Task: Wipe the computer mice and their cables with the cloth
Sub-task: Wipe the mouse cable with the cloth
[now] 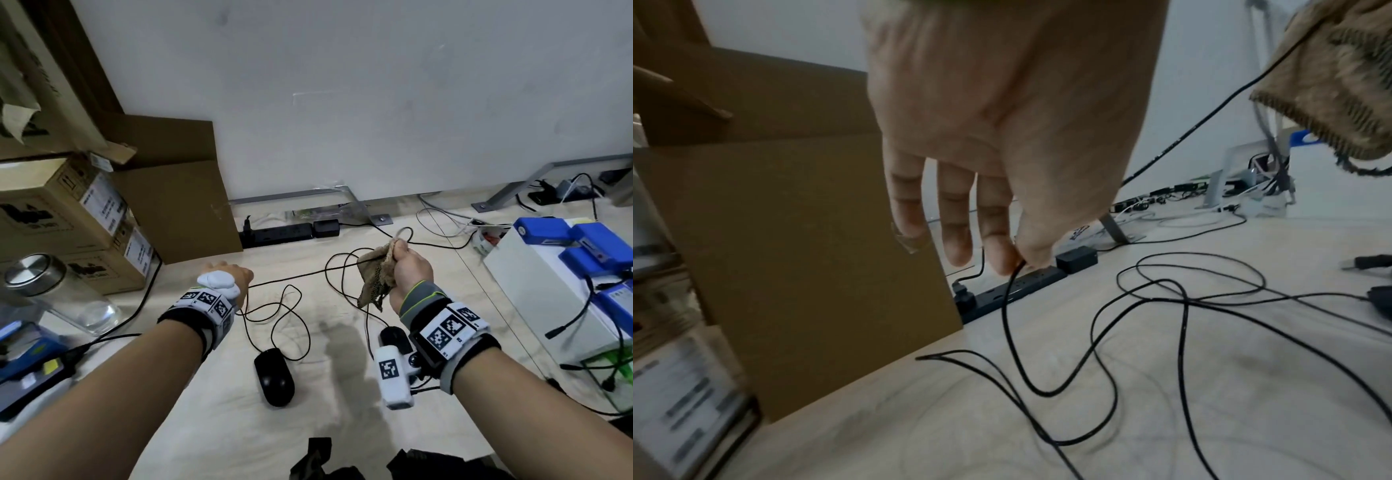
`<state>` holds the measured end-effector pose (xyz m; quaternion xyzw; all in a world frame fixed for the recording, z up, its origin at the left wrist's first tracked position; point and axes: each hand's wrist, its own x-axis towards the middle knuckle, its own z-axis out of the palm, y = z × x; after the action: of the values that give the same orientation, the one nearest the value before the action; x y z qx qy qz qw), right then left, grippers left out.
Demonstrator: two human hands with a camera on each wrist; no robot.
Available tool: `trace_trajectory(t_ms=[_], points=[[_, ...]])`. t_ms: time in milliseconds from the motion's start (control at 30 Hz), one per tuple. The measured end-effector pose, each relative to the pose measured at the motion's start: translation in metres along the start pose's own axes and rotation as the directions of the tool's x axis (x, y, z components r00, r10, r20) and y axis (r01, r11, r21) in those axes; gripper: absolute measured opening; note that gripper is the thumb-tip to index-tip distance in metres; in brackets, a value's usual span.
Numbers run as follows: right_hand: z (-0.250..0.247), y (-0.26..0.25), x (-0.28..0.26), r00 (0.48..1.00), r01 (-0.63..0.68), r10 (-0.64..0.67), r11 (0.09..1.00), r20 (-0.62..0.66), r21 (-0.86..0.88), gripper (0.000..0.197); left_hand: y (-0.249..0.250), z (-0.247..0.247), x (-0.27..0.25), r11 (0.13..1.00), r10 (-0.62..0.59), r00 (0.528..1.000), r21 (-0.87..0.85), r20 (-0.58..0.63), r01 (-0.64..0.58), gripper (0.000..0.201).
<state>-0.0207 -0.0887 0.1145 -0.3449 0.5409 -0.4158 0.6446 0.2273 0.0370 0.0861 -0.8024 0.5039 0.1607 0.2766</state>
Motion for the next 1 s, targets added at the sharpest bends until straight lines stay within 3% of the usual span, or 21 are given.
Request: trace_trajectory(t_ms=[100,133,200,267,333,367,433,500,633,700,800,933,1000], points=[[-0.004,-0.004,0.002,1.0,0.01,-0.009,0.998,-0.015,0.066,0.027,-0.005,0.011,0.0,0.993,-0.077,0.997,-0.089,-0.027,0.074,0.018],[-0.004,-0.005,0.0,1.0,0.008,-0.008,0.996,0.006,0.088,0.028,-0.005,0.015,-0.001,0.995,-0.074,0.996,-0.077,-0.059,0.069,0.006],[-0.004,-0.004,-0.005,0.997,-0.001,-0.009,0.99,0.072,0.138,0.03,0.0,0.02,0.002,0.998,-0.047,0.994,-0.053,-0.1,0.042,0.035],[0.001,-0.002,-0.011,0.987,-0.033,0.002,0.981,0.159,0.189,0.031,0.016,0.013,-0.005,0.982,0.008,0.981,-0.184,-0.194,-0.044,0.055],[0.006,0.001,-0.016,0.974,-0.051,0.004,0.978,0.225,0.204,0.032,0.045,-0.002,-0.017,0.866,0.052,0.904,-0.431,-0.423,-0.252,0.047],[0.009,0.003,-0.018,0.969,-0.05,0.0,0.98,0.248,0.194,0.032,0.062,-0.01,-0.026,0.749,0.044,0.852,-0.547,-0.522,-0.374,0.036],[0.016,0.007,-0.023,0.958,-0.047,-0.001,0.986,0.285,0.16,0.032,0.094,-0.025,-0.042,0.535,-0.016,0.794,-0.676,-0.608,-0.507,0.014],[0.02,0.011,-0.027,0.945,-0.059,0.011,0.989,0.327,0.137,0.032,0.117,-0.036,-0.052,0.431,-0.046,0.792,-0.727,-0.609,-0.534,0.007],[0.02,0.019,-0.035,0.932,-0.068,0.041,0.996,0.36,0.065,0.034,0.129,-0.039,-0.051,0.35,-0.139,0.84,-0.82,-0.524,-0.454,0.013],[0.022,0.022,-0.036,0.947,-0.065,0.058,0.998,0.315,0.011,0.034,0.124,-0.042,-0.05,0.382,-0.152,0.819,-0.798,-0.553,-0.467,0.014],[0.021,0.021,-0.033,0.976,-0.106,0.106,0.994,0.19,-0.012,0.04,0.113,-0.043,-0.047,0.501,-0.049,0.806,-0.713,-0.59,-0.492,0.012],[0.009,0.009,-0.023,0.987,-0.122,0.12,0.992,0.106,0.012,0.063,0.092,-0.03,-0.035,0.688,0.084,0.848,-0.585,-0.523,-0.429,0.012],[-0.002,0.001,-0.014,0.995,-0.102,0.102,0.995,-0.003,0.013,0.051,0.068,-0.013,-0.019,0.832,0.091,0.882,-0.451,-0.463,-0.323,0.016]])
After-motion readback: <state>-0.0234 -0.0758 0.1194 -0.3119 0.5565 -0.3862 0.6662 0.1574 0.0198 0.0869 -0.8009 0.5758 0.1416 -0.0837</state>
